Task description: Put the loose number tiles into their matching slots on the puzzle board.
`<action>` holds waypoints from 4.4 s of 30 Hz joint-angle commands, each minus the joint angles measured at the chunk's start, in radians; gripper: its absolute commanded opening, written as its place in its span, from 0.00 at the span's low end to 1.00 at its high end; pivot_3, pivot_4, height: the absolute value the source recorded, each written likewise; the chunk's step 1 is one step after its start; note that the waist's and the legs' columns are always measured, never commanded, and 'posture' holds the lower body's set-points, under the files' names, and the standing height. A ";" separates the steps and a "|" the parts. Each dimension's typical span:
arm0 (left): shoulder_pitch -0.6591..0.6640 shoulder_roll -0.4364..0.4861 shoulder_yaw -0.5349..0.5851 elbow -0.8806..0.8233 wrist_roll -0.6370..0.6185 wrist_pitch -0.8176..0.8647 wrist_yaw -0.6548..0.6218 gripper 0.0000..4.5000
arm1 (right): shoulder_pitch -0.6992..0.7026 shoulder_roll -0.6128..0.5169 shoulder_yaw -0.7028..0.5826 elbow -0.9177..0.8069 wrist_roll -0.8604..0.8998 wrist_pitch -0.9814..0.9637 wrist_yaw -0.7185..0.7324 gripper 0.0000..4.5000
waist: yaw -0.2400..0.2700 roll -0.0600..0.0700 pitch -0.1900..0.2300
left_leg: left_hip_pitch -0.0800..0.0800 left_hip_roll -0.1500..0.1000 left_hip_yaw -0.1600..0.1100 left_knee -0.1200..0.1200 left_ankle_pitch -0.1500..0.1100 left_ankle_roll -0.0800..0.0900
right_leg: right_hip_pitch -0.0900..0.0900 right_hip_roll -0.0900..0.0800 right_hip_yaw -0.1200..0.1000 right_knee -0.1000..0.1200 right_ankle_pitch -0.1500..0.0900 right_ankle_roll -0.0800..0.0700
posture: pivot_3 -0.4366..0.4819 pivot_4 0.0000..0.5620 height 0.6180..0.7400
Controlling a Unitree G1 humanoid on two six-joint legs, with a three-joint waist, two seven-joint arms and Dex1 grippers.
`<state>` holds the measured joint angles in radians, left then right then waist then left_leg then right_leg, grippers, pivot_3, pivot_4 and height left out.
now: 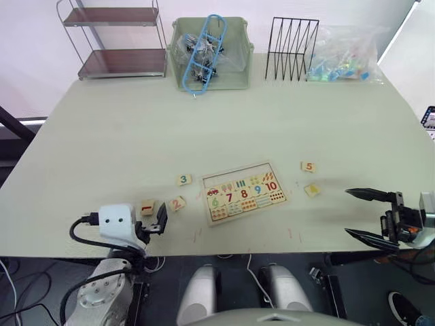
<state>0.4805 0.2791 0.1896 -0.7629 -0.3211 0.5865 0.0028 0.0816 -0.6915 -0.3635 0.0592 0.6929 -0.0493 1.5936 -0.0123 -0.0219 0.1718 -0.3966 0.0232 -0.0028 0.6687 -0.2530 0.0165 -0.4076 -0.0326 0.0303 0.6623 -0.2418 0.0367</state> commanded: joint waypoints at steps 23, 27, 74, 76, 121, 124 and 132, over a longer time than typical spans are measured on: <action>-0.009 -0.045 0.066 0.058 0.058 -0.027 -0.044 0.94 | 0.010 -0.018 -0.028 -0.003 0.031 -0.029 0.021 1.00 | -0.001 0.000 0.000 | 0.000 0.000 0.000 0.000 0.000 0.000 | 0.000 0.000 0.000 0.000 0.000 0.000 | 0.48 0.27 1.00; -0.011 -0.054 0.059 0.062 0.055 -0.023 -0.056 0.60 | 0.010 -0.019 -0.025 0.000 0.034 -0.036 0.021 1.00 | -0.002 0.000 0.000 | 0.000 0.000 0.000 0.000 0.000 0.000 | 0.000 0.000 0.000 0.000 0.000 0.000 | 0.48 0.27 1.00; -0.622 0.610 -0.003 0.503 -0.148 -0.212 -1.047 0.21 | 0.087 0.063 -0.023 -0.260 0.043 0.050 -0.234 1.00 | 0.000 0.000 0.000 | -0.001 0.001 0.000 0.000 0.000 0.000 | 0.000 0.000 -0.002 0.000 0.002 0.004 | 0.48 0.27 1.00; -0.672 0.627 -0.048 0.511 -0.144 -0.192 -1.074 0.21 | 0.096 0.066 -0.024 -0.273 0.040 0.049 -0.249 1.00 | 0.001 0.000 0.001 | -0.001 0.001 0.000 0.000 0.000 0.000 | 0.000 0.001 -0.003 0.000 0.002 0.004 | 0.48 0.27 1.00; -1.107 0.528 -0.534 0.729 0.223 -0.011 -1.196 0.21 | 0.118 0.064 -0.028 -0.341 0.032 0.051 -0.356 1.00 | 0.002 0.000 0.001 | -0.003 0.000 0.000 0.000 0.000 0.000 | -0.001 0.002 -0.003 0.001 0.002 0.004 | 0.48 0.27 1.00; -1.104 0.520 -0.534 0.732 0.229 -0.003 -1.194 0.21 | 0.120 0.065 -0.029 -0.346 0.033 0.052 -0.360 1.00 | 0.002 0.000 0.001 | -0.003 0.000 0.000 0.000 0.000 0.000 | -0.001 0.002 -0.002 0.001 0.002 0.004 | 0.48 0.27 1.00; -1.106 0.505 -0.537 0.746 0.240 -0.001 -1.186 0.21 | 0.114 0.064 -0.027 -0.341 0.033 0.051 -0.358 1.00 | 0.002 0.000 0.001 | -0.002 0.000 0.000 0.000 0.000 0.000 | -0.001 0.002 -0.002 0.001 0.002 0.004 | 0.48 0.27 1.00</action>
<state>-0.6097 0.7888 -0.3495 -0.0146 -0.0916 0.5831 -1.1885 0.1985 -0.6203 -0.3704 -0.2581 0.7139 0.0111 1.2358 -0.0102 -0.0218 0.1726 -0.3991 0.0231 -0.0032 0.6692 -0.2531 0.0169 -0.4082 -0.0306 0.0278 0.6631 -0.2396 0.0411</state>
